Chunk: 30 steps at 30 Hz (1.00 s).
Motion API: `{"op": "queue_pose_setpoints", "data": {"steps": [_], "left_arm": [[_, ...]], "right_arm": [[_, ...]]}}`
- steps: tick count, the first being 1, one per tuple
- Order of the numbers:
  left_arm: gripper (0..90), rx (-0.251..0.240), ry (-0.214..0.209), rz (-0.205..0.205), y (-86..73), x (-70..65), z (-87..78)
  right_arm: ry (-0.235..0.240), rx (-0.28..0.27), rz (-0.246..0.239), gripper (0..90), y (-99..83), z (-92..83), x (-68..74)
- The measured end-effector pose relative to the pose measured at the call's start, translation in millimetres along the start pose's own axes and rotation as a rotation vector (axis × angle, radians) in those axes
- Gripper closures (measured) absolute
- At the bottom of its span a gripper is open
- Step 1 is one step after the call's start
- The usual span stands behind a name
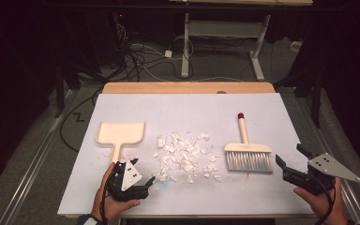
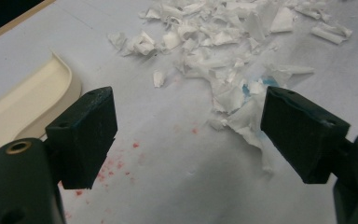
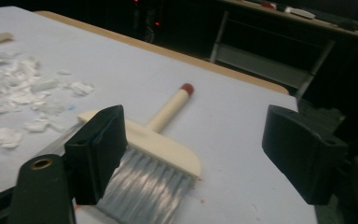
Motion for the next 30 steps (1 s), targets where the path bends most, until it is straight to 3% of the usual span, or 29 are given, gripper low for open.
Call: {"op": "queue_pose_setpoints", "data": {"steps": [4, 21, 24, 25, 28, 29, 30], "left_arm": [[17.4, 0.011, -0.001, 0.005, -1.0, 0.5, 2.6], [17.5, 0.025, -0.011, 0.039, -3.7, -5.7, -1.4], [17.5, 0.032, -0.016, 0.042, -5.0, -7.3, -1.1], [17.4, 0.037, -0.017, 0.043, -5.4, -7.4, -1.0], [17.5, 0.047, -0.016, 0.05, -6.1, -8.7, -1.1], [17.4, 0.047, -0.017, 0.05, -6.2, -9.0, -1.0], [17.5, 0.047, -0.02, 0.05, -6.2, -9.2, -1.0]], "right_arm": [[0.014, 0.024, 0.041, 25.5, -1.0, 2.6, -0.5], [0.038, 0.051, -0.01, 24.1, 2.1, 17.3, 5.6], [0.04, 0.076, -0.019, 23.3, 2.9, 25.3, 4.7], [0.063, 0.103, -0.007, 22.9, 4.2, 35.1, 3.3], [0.067, 0.159, -0.007, 23.2, 7.5, 52.8, 1.1], [0.069, 0.186, -0.002, 23.7, 8.8, 60.0, -0.5], [0.082, 0.212, 0.036, 23.7, 10.6, 67.2, -2.0]]}}
Point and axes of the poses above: each handheld gripper's, and its own axes: z roughly forward along the jaws, y roughly out of its top, x roughly to its left, the point moved 2 cm from there along z, roughly forward along the jaws, and after that the axes turned 4 degrees about -x, right-handed, at the moved point
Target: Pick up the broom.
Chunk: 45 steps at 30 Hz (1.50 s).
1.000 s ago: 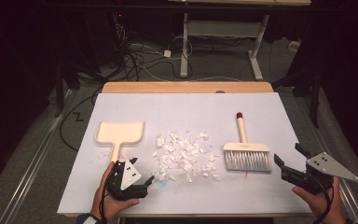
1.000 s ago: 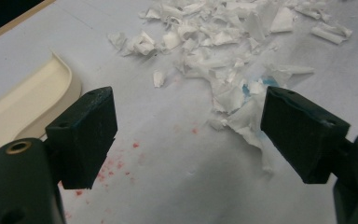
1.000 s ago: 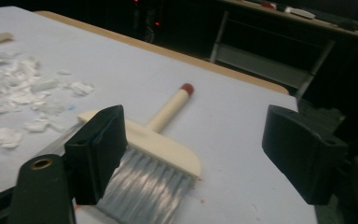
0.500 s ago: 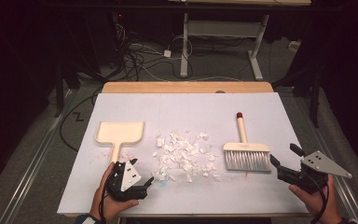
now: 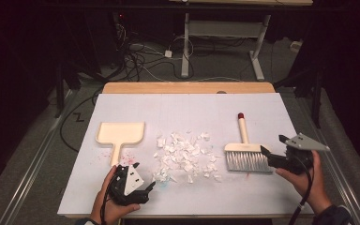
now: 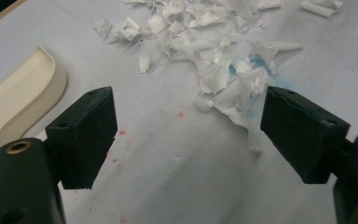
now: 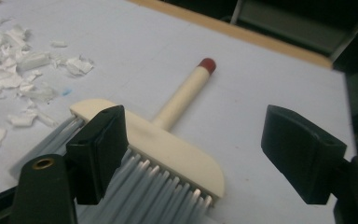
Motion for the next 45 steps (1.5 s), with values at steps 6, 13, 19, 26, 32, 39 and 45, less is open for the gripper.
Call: {"op": "queue_pose_setpoints", "data": {"steps": [6, 13, 19, 26, 32, 39, 45], "left_arm": [[17.5, 0.002, -0.003, 0.001, -0.3, -0.4, 0.5], [17.5, 0.008, -0.006, 0.004, -1.3, -0.6, 0.5], [17.5, 0.01, -0.008, 0.0, -3.4, -0.7, -0.5], [17.5, 0.012, -0.01, 0.016, -1.4, -2.9, -0.6], [17.4, 0.018, -0.018, 0.019, -1.4, -3.3, 0.7], [17.5, 0.0, -0.015, 0.005, -1.4, -3.4, -2.5], [17.5, -0.002, -0.011, 0.008, 0.0, -4.5, -3.9]], "right_arm": [[0.004, 0.108, 0.037, 23.9, 19.8, 46.5, -4.2], [0.019, 0.306, 0.045, 28.6, 16.7, 110.4, 8.7], [0.016, 0.384, 0.095, 35.6, 7.2, 133.0, 7.8], [0.073, 0.416, 0.059, 59.3, 14.2, 134.6, 13.0], [0.092, 0.393, 0.045, 71.6, 13.9, 135.5, 11.4], [0.098, 0.339, 0.083, 72.0, 12.8, 128.3, 4.2], [0.112, 0.198, 0.128, 72.0, 21.4, 102.0, -3.3]]}}
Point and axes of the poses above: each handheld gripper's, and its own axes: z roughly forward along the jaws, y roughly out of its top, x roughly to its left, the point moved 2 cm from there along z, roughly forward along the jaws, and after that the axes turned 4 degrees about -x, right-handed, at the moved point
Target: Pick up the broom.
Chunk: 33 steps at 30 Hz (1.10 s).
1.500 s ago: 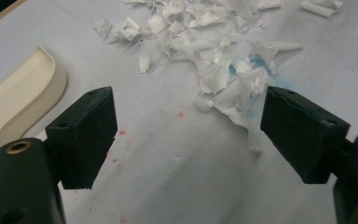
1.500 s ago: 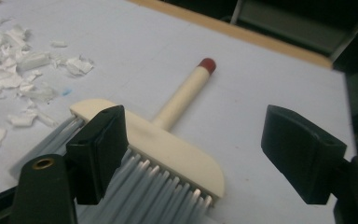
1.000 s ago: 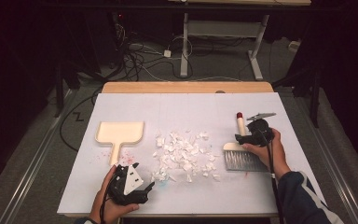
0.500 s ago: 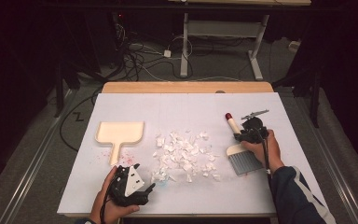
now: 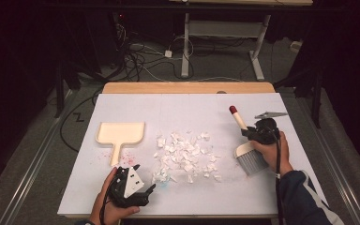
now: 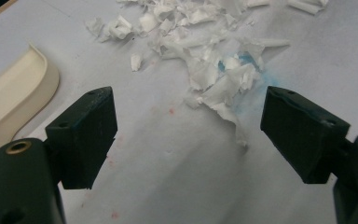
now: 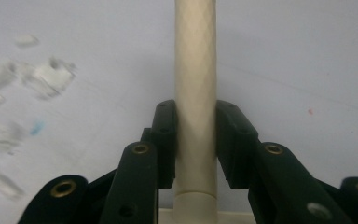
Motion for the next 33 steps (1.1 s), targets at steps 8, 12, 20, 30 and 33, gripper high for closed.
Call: {"op": "queue_pose_setpoints", "data": {"steps": [8, 12, 20, 30, 33], "left_arm": [[17.5, -0.018, 0.016, -0.001, 7.2, -3.8, -1.1], [17.5, -0.079, 0.001, -0.039, 17.3, -6.2, -7.0], [17.5, -0.205, -0.085, -0.117, 57.8, -10.6, -9.8], [17.9, -0.331, -0.282, -0.041, 147.4, -68.3, 28.1], [20.1, -0.321, -0.297, -0.077, 156.9, -76.9, 47.6]], "right_arm": [[-0.018, -0.152, -0.051, 72.0, 8.8, -40.9, 6.9], [-0.031, -0.217, -0.051, 72.0, 12.4, -58.1, 9.7], [0.0, -0.301, -0.069, 72.0, 19.2, -88.4, 32.3], [0.075, -0.361, -0.18, 72.0, 20.7, -102.3, 89.9], [0.096, -0.373, -0.195, 72.0, 18.7, -104.2, 102.2]]}}
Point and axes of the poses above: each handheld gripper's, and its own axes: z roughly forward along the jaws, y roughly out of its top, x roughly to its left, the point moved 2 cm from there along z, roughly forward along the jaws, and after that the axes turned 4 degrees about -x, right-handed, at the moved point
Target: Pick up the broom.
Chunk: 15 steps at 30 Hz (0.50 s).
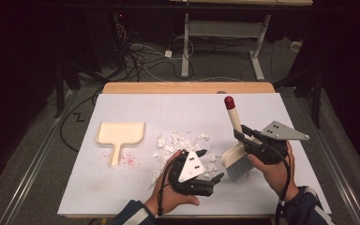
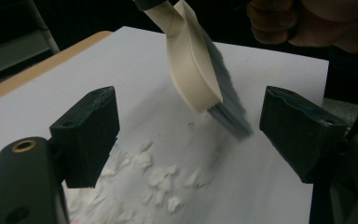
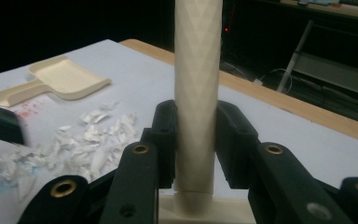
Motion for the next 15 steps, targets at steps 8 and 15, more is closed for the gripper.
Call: {"op": "queue_pose_setpoints", "data": {"steps": [8, 15], "left_arm": [[34.6, -0.008, -0.057, -0.15, -1.4, 5.6, 31.7], [55.8, -0.023, -0.132, -0.191, -8.1, 8.7, 34.6]], "right_arm": [[0.049, 0.006, -0.024, 72.0, -1.4, -1.5, 21.3], [0.074, -0.021, -0.047, 72.0, 0.7, -6.2, 33.3]]}}
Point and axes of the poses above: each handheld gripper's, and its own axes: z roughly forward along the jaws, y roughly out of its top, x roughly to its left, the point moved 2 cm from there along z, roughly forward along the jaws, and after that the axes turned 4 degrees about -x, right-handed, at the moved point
